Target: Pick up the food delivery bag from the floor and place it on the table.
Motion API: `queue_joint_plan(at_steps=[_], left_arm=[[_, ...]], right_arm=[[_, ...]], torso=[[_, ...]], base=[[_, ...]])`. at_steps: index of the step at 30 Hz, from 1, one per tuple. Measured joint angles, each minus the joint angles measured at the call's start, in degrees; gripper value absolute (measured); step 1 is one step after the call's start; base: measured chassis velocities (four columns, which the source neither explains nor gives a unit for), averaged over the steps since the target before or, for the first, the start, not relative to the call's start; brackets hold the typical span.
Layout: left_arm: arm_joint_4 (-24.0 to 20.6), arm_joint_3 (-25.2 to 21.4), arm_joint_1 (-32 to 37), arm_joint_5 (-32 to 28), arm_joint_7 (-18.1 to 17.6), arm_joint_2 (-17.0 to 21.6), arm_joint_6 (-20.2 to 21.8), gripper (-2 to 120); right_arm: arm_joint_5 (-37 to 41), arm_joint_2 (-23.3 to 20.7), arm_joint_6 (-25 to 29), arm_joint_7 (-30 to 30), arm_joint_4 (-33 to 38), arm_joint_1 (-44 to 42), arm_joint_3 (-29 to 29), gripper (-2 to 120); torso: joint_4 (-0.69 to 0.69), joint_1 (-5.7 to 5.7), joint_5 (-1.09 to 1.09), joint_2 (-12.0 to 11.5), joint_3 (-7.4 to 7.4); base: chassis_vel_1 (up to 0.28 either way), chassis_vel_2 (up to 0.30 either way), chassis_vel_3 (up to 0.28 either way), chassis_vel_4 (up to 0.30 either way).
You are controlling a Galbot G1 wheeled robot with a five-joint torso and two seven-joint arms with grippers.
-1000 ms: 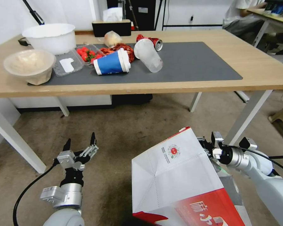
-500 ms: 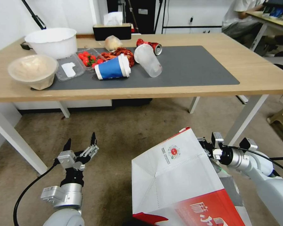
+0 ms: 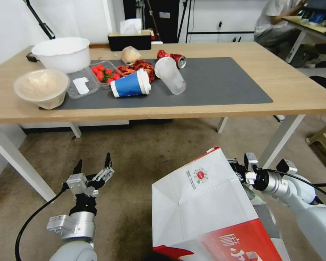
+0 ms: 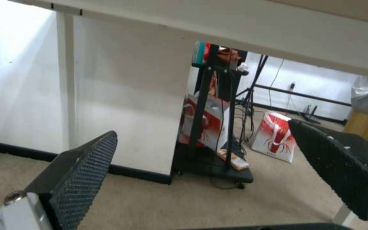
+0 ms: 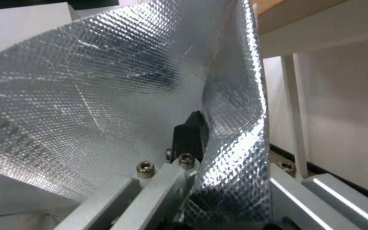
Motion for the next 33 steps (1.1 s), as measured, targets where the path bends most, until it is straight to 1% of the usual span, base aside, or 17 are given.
queue_joint_plan(at_steps=[3, 8, 21, 23, 24, 26, 27, 33], left_arm=[[0.0, 0.0, 0.0, 0.0, 0.0, 0.0, 0.0, 100], [-0.1, 0.0, 0.0, 0.1, 0.1, 0.0, 0.0, 100], [-0.3, 0.0, 0.1, 0.0, 0.0, 0.2, 0.1, 100], [-0.3, 0.0, 0.2, 0.0, 0.0, 0.2, 0.1, 100], [-0.3, 0.0, 0.2, 0.0, 0.0, 0.2, 0.1, 100], [-0.3, 0.1, 0.2, 0.0, 0.0, 0.2, 0.1, 100], [-0.3, 0.1, 0.2, 0.0, 0.0, 0.2, 0.1, 100], [-0.4, 0.1, 0.2, 0.1, 0.0, 0.3, 0.2, 100]], right_arm=[[0.0, 0.0, 0.0, 0.0, 0.1, 0.0, 0.0, 0], [0.0, -0.3, 0.1, -0.1, 0.1, -0.3, 0.2, 0], [0.0, -0.4, 0.1, -0.2, 0.1, 0.0, 0.1, 0], [0.0, -0.4, 0.1, -0.2, 0.2, 0.0, 0.0, 0], [0.0, -0.4, 0.1, -0.2, 0.2, 0.0, 0.0, 0], [-0.1, -0.4, 0.1, -0.2, 0.2, -0.1, 0.0, 0], [-0.1, -0.4, 0.1, -0.2, 0.2, -0.1, 0.0, 0], [-0.2, -0.4, 0.1, -0.2, 0.3, -0.2, 0.0, 0]], torso=[[0.0, 0.11, 0.0, 0.3, 0.2], [0.0, 0.67, 0.0, 1.9, 1.24], [0.0, 1.6, 0.0, 4.4, 2.82], [0.0, 1.84, 0.0, 5.2, 3.33], [0.0, 1.84, 0.0, 5.2, 3.33], [0.0, 2.21, 0.0, 6.1, 3.92], [0.0, 2.21, 0.0, 6.1, 3.92], [0.0, 2.77, 0.0, 7.7, 4.97]], base=[[0.0, 0.0, 0.0, 0.0], [0.0, 0.0, 0.0, 0.0], [0.0, 0.0, 0.0, 0.0], [0.0, 0.0, 0.0, 0.0], [0.0, 0.0, 0.0, 0.0], [0.0, 0.0, 0.0, 0.0], [0.0, 0.0, 0.0, 0.0], [0.0, 0.0, 0.0, 0.0]])
